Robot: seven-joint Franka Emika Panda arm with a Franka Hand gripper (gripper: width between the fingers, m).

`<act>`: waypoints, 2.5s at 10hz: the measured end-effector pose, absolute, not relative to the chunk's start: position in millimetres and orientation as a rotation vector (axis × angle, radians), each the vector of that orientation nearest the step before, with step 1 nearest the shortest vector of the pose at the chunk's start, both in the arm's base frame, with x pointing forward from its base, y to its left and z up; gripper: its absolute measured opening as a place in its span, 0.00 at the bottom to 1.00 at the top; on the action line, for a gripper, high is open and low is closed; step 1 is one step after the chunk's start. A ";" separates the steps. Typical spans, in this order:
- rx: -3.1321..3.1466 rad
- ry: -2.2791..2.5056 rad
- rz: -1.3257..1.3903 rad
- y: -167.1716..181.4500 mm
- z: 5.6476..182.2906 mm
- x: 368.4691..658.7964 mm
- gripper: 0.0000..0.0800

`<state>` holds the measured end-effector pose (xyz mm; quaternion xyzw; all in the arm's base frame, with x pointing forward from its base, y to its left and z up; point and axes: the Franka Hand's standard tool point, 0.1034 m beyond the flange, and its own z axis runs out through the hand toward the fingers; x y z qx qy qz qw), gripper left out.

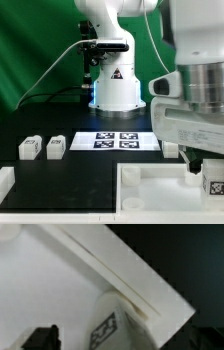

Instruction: Assemble one leg

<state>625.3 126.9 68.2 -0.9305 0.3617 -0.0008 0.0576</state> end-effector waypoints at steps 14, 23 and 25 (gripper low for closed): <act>-2.086 2.139 0.097 119.6 68.5 631.6 0.37; -1.606 2.531 0.143 115.4 67.5 631.7 0.78; -1.609 2.512 0.128 122.6 71.7 626.1 0.81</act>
Offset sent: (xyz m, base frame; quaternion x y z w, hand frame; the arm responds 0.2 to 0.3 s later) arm 0.0000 0.0000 0.0000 0.0000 0.0000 0.0000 1.0000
